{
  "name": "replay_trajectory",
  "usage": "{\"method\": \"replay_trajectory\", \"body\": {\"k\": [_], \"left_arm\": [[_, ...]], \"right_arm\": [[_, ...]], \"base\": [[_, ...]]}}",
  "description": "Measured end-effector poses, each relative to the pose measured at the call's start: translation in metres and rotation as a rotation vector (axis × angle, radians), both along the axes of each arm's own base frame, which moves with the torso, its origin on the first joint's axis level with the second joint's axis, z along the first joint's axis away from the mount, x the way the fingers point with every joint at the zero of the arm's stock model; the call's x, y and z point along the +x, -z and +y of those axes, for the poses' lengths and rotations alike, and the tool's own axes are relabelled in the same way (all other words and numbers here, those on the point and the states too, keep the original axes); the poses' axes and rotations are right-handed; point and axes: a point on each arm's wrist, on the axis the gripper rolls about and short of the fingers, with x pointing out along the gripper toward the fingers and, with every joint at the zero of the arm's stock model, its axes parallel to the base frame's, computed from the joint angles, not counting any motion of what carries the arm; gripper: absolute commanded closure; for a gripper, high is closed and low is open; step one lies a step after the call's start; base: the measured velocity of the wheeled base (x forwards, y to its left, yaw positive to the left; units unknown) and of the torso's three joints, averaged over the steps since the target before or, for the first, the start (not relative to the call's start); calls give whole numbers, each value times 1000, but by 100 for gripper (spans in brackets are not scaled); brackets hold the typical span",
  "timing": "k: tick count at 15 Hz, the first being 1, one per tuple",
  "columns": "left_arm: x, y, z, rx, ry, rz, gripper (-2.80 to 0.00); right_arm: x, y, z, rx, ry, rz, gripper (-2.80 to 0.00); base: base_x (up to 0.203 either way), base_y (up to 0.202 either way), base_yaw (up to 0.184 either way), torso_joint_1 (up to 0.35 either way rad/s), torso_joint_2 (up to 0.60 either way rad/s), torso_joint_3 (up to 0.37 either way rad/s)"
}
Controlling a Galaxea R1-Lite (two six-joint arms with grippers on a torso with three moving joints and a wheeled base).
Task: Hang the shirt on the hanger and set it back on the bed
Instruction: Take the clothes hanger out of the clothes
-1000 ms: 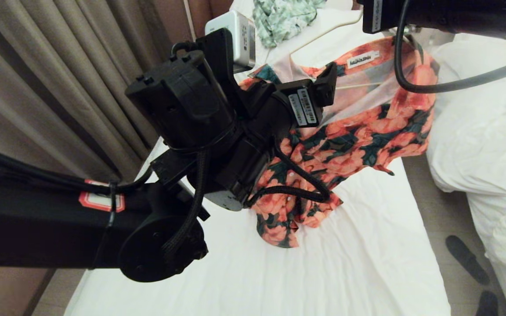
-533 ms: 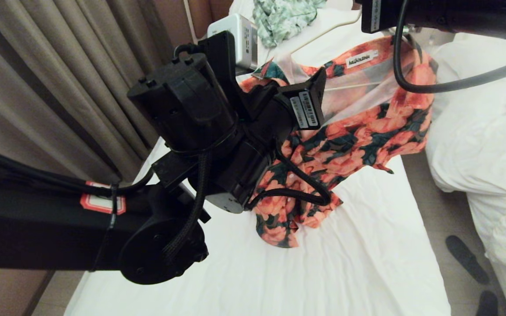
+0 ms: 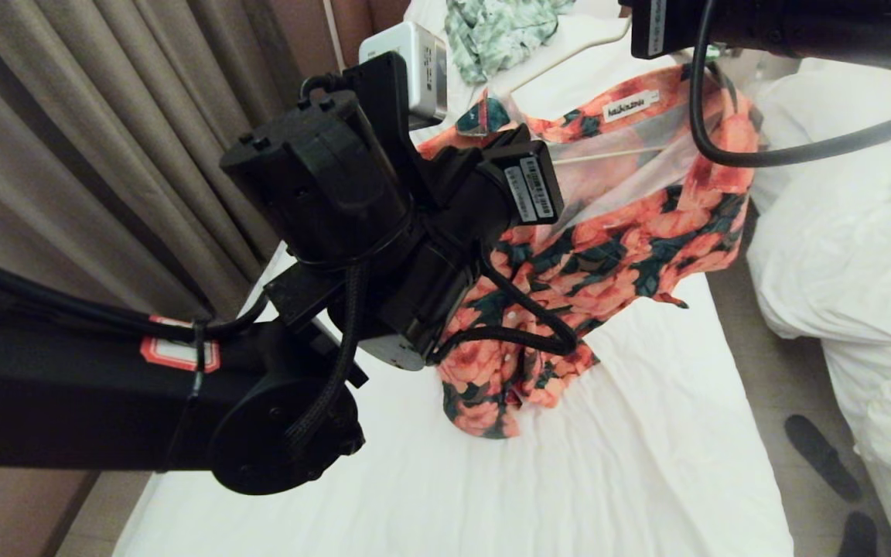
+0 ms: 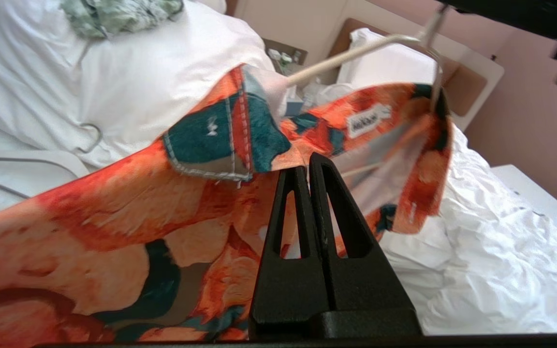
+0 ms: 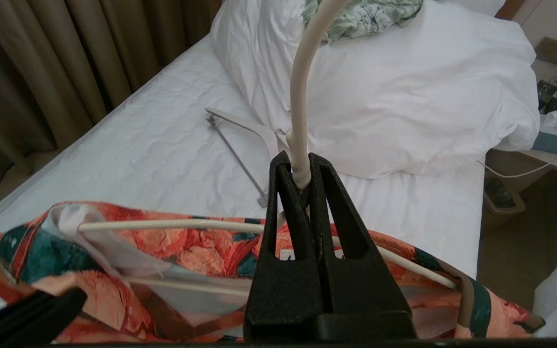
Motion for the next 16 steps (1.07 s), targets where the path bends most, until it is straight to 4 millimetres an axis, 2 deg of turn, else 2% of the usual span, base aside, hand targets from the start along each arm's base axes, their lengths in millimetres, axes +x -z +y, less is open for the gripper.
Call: {"method": "replay_trajectory", "body": {"k": [3, 6, 9, 13, 15, 16], "left_arm": [[6, -6, 10, -1, -39, -19, 0], [4, -23, 26, -35, -65, -48, 0], [-16, -41, 36, -77, -38, -79, 0], [-46, -37, 26, -45, 48, -76, 0], [-47, -37, 30, -32, 44, -85, 0], [-43, -40, 39, -30, 41, -102, 0]], "right_arm": [[0, 0, 0, -1, 4, -1, 0], [3, 2, 2, -3, 7, 1, 0], [5, 6, 7, -8, 1, 10, 0], [10, 12, 16, -27, 14, 24, 0], [14, 13, 13, -37, 29, 22, 0], [17, 12, 9, -41, 44, 18, 0]], "base": [[0, 0, 0, 0, 0, 0], [0, 0, 0, 0, 0, 0], [0, 0, 0, 0, 0, 0], [0, 0, 0, 0, 0, 0], [0, 0, 0, 0, 0, 0], [0, 0, 0, 0, 0, 0]]}}
